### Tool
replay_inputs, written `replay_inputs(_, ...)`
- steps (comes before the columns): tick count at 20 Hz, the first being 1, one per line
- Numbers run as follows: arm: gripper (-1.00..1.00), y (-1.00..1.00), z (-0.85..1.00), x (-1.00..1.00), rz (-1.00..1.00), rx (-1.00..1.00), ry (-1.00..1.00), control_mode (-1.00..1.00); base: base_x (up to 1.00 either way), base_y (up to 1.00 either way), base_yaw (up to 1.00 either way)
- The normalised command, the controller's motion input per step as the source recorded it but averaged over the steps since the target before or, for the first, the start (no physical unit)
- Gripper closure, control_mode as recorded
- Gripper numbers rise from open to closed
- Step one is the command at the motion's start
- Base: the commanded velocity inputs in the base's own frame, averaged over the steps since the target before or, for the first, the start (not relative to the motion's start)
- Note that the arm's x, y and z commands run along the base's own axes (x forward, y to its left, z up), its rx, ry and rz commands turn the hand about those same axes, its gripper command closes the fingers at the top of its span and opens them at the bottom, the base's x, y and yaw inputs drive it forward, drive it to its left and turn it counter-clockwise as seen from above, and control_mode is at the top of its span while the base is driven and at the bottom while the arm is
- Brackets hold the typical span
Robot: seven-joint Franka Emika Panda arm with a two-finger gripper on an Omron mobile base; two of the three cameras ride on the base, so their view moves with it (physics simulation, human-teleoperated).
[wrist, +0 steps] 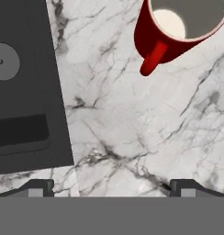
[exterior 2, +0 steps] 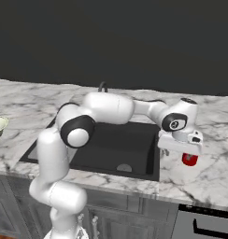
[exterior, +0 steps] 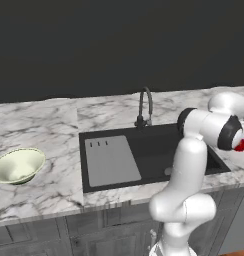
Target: Pick the mug and place it in the sink. Pick the bowl and place it in the open cabinet and then close the cabinet.
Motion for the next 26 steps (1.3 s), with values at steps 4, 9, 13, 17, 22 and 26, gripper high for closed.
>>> replay_inputs(4,-1.00,-0.11,-0.22,0.10,0.07,0.00,0.00,-1.00,0.00,0.00,0.00)
replay_inputs(9,-1.00,-0.12,-0.19,0.11,0.05,0.00,0.00,-1.00,0.00,0.00,0.00)
replay_inputs(13,-1.00,-0.12,-0.11,0.19,0.03,0.00,0.00,-1.00,0.00,0.00,0.00)
replay_inputs(17,-1.00,-0.04,-0.12,0.27,0.00,0.00,0.00,-1.00,0.00,0.00,0.00)
replay_inputs(22,-1.00,-0.09,-0.16,0.27,0.00,0.00,0.00,-1.00,0.00,0.00,0.00)
replay_inputs(26,-1.00,-0.15,-0.16,0.25,0.00,0.00,0.00,-1.00,0.00,0.00,0.00)
